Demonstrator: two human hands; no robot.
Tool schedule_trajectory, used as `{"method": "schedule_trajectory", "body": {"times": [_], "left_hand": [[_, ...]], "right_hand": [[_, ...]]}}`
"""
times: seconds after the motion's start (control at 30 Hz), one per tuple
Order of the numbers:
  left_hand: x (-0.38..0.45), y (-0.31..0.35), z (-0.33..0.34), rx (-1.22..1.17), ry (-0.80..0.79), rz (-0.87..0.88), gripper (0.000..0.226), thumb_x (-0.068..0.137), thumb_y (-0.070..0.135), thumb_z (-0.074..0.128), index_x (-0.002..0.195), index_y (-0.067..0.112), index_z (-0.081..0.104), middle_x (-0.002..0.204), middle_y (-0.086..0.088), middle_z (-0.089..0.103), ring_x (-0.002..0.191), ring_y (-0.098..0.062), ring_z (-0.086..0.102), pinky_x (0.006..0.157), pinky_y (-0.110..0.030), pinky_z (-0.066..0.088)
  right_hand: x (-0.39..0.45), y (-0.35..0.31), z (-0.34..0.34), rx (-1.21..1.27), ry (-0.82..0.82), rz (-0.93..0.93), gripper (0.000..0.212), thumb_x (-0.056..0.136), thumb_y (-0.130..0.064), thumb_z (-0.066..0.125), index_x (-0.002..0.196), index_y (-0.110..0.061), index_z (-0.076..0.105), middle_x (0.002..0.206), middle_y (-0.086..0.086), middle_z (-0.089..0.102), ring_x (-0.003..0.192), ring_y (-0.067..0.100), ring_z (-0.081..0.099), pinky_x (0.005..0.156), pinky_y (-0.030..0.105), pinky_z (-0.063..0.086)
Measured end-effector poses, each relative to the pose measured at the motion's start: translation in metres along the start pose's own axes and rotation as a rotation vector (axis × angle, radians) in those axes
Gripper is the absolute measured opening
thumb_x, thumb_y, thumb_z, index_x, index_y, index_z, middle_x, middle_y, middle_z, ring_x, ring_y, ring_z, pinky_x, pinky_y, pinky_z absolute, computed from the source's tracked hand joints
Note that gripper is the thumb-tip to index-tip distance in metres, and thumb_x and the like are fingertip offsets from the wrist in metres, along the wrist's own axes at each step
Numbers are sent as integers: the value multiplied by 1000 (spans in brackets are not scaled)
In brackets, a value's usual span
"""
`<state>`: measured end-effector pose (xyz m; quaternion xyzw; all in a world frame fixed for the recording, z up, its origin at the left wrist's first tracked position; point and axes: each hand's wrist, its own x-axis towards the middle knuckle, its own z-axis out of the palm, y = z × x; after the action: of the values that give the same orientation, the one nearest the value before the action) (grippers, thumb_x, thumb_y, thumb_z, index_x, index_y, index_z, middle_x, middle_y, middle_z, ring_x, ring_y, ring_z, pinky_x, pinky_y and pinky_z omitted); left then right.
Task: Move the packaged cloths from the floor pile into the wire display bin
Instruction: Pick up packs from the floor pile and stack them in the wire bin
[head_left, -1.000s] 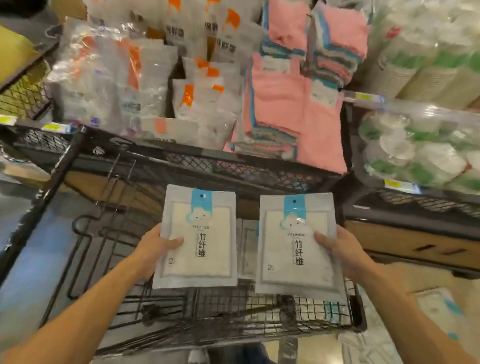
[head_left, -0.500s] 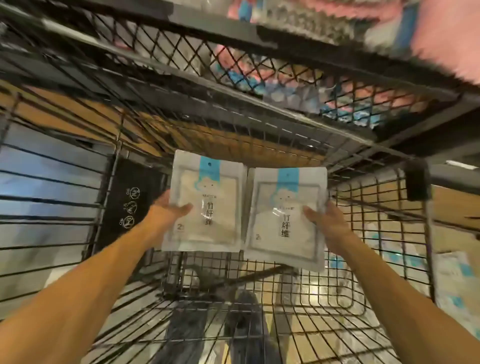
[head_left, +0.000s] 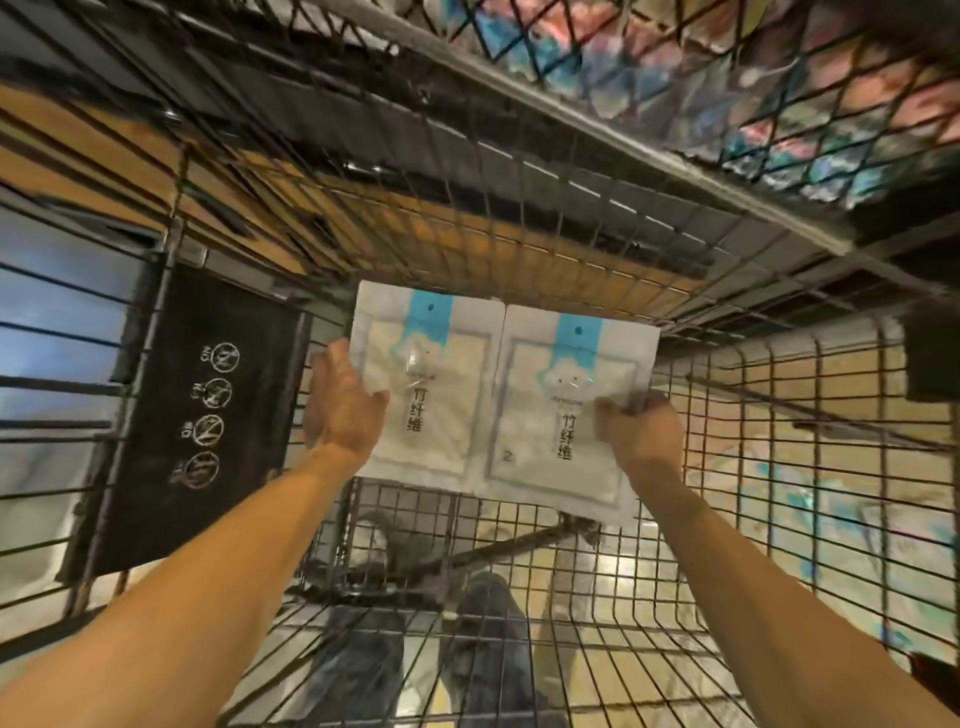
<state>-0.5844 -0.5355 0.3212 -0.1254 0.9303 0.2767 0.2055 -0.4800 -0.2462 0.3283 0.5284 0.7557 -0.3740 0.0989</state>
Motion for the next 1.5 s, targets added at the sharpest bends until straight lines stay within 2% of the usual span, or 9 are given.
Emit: {"method": "schedule_trajectory", "body": {"times": [0.23,0.37,0.5,0.77,0.9,1.03,1.2,1.37,1.5], "left_hand": [[-5,14,-5,387,-28,247,64,91,16,71,147,13,41,143,-14,46,135,-32,42,108,-48,39],[-17,32,-26,535,-69,352,66,100,40,53,156,19,26,154,-11,34,138,-32,39,110,-47,40],[-37,66,-72,599,-63,424,67,102,52,38,161,26,19,168,-8,18,152,-30,23,122,-47,22],[-110,159,-203,609,116,541,67,101,58,39,159,27,31,166,-7,28,152,-26,27,120,-51,26],[-150,210,-272,547,162,557,68,99,63,39,158,29,33,166,-5,30,151,-25,29,121,-52,27],[-188,263,-341,526,230,636,69,99,66,36,158,30,34,163,-3,34,148,-26,34,119,-50,31],[-223,315,-416,499,324,758,67,100,65,34,159,33,29,166,-1,28,150,-26,32,118,-49,32],[-249,351,-465,470,367,924,67,97,67,37,154,34,36,158,0,41,143,-27,40,113,-51,37],[-280,373,-485,478,363,1067,65,98,66,37,155,35,36,161,1,38,146,-23,38,114,-47,37]], "right_hand": [[-7,-11,-7,-354,121,-92,93,77,-52,85,138,-1,36,139,21,47,132,41,45,104,60,46],[-26,-29,-31,-495,49,-226,85,84,-59,73,144,-9,38,147,17,44,139,38,40,108,57,43],[-62,-55,-70,-560,29,-345,77,89,-64,61,149,-19,42,147,10,49,137,33,44,114,56,37],[-148,-134,-184,-566,86,-569,63,87,-70,54,132,-26,58,139,-1,60,132,24,51,114,56,36],[-194,-176,-246,-542,121,-636,75,91,-70,53,151,-26,45,153,-1,51,144,23,42,121,59,22],[-239,-220,-305,-471,216,-699,75,89,-73,52,150,-30,45,147,-3,55,140,24,46,119,60,26],[-298,-262,-379,-422,305,-713,81,89,-77,50,155,-32,39,158,-5,46,144,25,43,116,55,36],[-357,-275,-435,-386,488,-641,73,86,-79,52,139,-30,54,134,1,66,125,29,59,106,51,45],[-408,-260,-464,-339,573,-550,73,88,-77,51,144,-30,52,140,1,63,131,29,55,106,48,45]]}}
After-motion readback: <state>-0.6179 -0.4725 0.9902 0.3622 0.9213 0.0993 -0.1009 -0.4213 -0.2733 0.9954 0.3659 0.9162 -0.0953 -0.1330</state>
